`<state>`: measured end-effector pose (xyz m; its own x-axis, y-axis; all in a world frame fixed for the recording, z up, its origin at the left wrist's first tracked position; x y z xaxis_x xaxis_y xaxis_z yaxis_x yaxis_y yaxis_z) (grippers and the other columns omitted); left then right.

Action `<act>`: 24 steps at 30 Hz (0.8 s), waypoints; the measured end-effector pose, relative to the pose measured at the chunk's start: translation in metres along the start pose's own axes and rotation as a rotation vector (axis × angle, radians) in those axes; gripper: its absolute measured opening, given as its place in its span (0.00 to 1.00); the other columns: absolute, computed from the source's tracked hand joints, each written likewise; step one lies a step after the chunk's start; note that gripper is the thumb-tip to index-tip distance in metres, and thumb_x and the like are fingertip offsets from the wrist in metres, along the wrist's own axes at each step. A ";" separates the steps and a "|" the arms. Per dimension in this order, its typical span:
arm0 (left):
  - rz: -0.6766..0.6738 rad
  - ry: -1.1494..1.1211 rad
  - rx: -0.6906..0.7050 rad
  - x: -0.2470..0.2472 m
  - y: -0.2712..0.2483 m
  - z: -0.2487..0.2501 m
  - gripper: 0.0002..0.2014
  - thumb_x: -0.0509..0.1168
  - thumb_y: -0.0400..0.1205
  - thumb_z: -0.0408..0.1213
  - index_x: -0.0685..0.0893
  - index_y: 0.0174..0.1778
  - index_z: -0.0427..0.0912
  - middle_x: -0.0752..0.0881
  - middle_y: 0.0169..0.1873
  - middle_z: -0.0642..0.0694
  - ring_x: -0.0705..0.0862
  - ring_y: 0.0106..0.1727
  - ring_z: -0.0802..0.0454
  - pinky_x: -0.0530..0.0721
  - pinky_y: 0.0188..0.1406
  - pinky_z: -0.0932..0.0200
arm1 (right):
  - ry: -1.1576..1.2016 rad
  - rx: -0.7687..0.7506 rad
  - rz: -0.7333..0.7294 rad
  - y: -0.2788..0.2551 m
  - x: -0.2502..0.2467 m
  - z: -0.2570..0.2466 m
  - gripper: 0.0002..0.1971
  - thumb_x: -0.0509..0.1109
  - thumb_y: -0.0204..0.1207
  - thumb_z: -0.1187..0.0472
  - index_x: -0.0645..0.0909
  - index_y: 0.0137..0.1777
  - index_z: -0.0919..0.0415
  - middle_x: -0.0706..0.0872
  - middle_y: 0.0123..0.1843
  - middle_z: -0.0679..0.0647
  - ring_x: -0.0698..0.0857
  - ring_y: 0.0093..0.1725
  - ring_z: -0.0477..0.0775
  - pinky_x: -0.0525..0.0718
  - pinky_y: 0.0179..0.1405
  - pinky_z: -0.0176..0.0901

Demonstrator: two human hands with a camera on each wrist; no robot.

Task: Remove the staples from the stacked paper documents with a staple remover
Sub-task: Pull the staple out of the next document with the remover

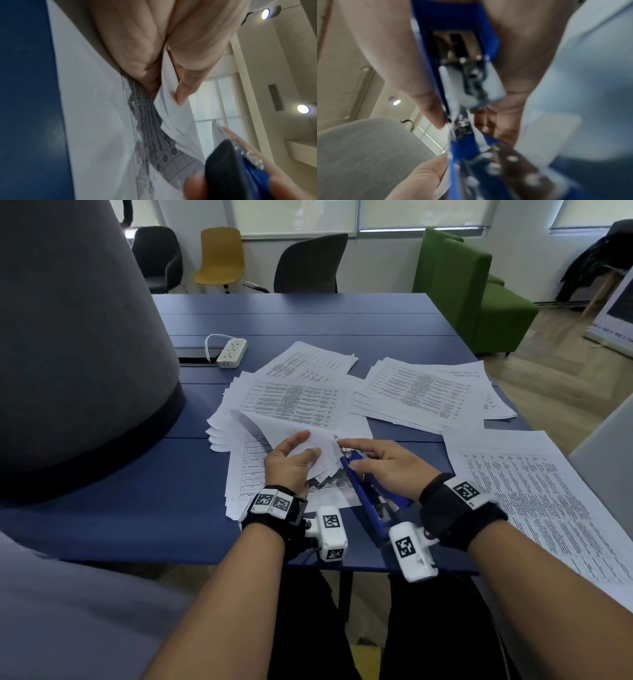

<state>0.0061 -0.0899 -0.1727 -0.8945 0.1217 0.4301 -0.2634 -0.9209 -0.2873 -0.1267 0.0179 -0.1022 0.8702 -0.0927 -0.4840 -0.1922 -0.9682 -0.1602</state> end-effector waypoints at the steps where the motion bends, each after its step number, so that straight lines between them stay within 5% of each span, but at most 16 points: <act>1: 0.000 0.001 0.001 0.000 0.000 0.000 0.18 0.72 0.76 0.14 0.89 0.57 0.38 0.87 0.60 0.22 0.89 0.57 0.31 0.82 0.67 0.24 | -0.097 0.009 -0.007 -0.002 -0.005 -0.001 0.22 0.67 0.84 0.61 0.80 0.73 0.39 0.90 0.61 0.53 0.87 0.58 0.61 0.82 0.64 0.52; 3: 0.001 0.000 -0.005 0.000 -0.001 -0.001 0.19 0.72 0.76 0.14 0.89 0.57 0.38 0.88 0.58 0.23 0.89 0.54 0.33 0.82 0.66 0.23 | -0.353 0.029 0.014 -0.006 -0.016 -0.005 0.24 0.67 0.82 0.59 0.77 0.77 0.41 0.85 0.66 0.44 0.82 0.66 0.51 0.74 0.63 0.37; 5: -0.001 0.000 -0.010 0.001 -0.002 -0.001 0.19 0.72 0.75 0.14 0.90 0.57 0.39 0.87 0.60 0.22 0.89 0.52 0.36 0.82 0.66 0.22 | -0.474 0.059 0.023 -0.008 -0.021 -0.007 0.26 0.67 0.81 0.59 0.75 0.79 0.44 0.82 0.72 0.47 0.79 0.72 0.52 0.68 0.61 0.32; 15: -0.021 0.040 -0.005 0.003 -0.010 0.003 0.20 0.71 0.76 0.13 0.88 0.59 0.37 0.87 0.52 0.29 0.90 0.47 0.39 0.85 0.63 0.27 | -0.495 0.068 -0.001 0.000 -0.011 -0.008 0.24 0.65 0.82 0.55 0.75 0.78 0.40 0.78 0.79 0.50 0.76 0.76 0.54 0.67 0.62 0.32; 21: -0.025 0.049 -0.010 0.002 -0.006 0.001 0.20 0.71 0.76 0.13 0.89 0.55 0.40 0.87 0.53 0.29 0.88 0.50 0.37 0.82 0.67 0.24 | -0.421 0.094 -0.009 0.005 -0.012 -0.004 0.23 0.67 0.82 0.54 0.77 0.76 0.37 0.82 0.70 0.51 0.80 0.60 0.51 0.72 0.53 0.36; 24: -0.031 0.051 -0.011 0.002 -0.007 0.001 0.20 0.71 0.76 0.13 0.89 0.56 0.40 0.87 0.52 0.30 0.88 0.50 0.38 0.82 0.67 0.24 | -0.352 0.092 0.001 0.008 -0.013 0.000 0.21 0.67 0.82 0.56 0.79 0.74 0.40 0.85 0.48 0.43 0.80 0.41 0.42 0.74 0.39 0.31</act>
<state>0.0061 -0.0840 -0.1689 -0.9032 0.1687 0.3946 -0.2946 -0.9124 -0.2841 -0.1393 0.0116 -0.0975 0.6631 0.0073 -0.7485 -0.2472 -0.9417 -0.2281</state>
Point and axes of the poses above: each hand's wrist, its own y-axis towards the middle knuckle, its own x-axis out of the palm, z = x × y, the point moved 10 cm from there along y, towards the middle knuckle
